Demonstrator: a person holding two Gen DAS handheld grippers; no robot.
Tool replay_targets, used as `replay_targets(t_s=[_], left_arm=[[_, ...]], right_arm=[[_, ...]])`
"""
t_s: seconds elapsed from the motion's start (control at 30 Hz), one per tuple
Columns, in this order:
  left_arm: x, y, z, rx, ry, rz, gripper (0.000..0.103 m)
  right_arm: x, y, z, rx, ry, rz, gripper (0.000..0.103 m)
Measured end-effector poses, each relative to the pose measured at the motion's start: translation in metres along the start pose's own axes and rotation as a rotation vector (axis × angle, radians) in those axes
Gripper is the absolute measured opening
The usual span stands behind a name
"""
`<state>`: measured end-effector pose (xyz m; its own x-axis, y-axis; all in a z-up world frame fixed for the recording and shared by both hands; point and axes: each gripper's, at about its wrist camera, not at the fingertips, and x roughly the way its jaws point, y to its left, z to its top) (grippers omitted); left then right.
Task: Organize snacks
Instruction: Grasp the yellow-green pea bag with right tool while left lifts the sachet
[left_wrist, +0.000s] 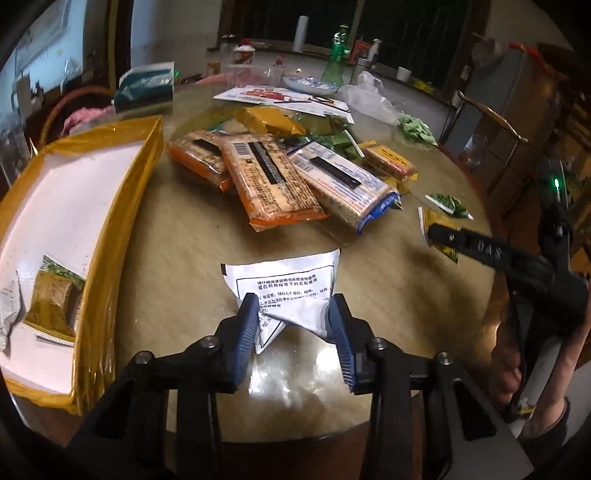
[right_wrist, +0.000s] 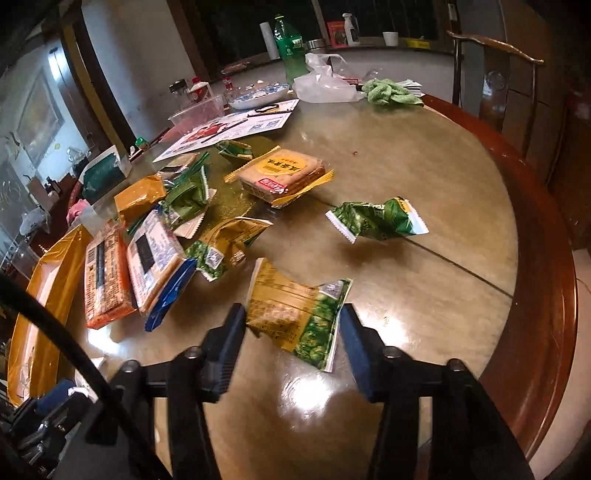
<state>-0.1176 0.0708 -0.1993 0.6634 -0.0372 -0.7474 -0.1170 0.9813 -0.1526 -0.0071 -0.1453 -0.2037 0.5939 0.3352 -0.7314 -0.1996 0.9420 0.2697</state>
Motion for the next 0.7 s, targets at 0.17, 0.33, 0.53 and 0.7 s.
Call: replay_targets(t_s=[0.17, 0.33, 0.53, 0.7], left_arm=[[-0.006, 0.003, -0.008, -0.017, 0.006, -0.053, 0.004], [-0.018, 0.014, -0.013, -0.051, -0.013, -0.078, 0.002], [-0.018, 0.019, -0.008, -0.082, 0.067, -0.092, 0.058], [-0.022, 0.005, -0.009, -0.023, 0.047, -0.069, 0.076]], right_arm=[[-0.003, 0.001, -0.002, -0.002, -0.010, 0.019, 0.045], [-0.011, 0.006, -0.010, -0.004, -0.003, 0.112, 0.044], [-0.014, 0.018, -0.017, -0.029, -0.005, 0.156, 0.044], [-0.016, 0.022, -0.018, -0.058, -0.029, 0.152, 0.045]])
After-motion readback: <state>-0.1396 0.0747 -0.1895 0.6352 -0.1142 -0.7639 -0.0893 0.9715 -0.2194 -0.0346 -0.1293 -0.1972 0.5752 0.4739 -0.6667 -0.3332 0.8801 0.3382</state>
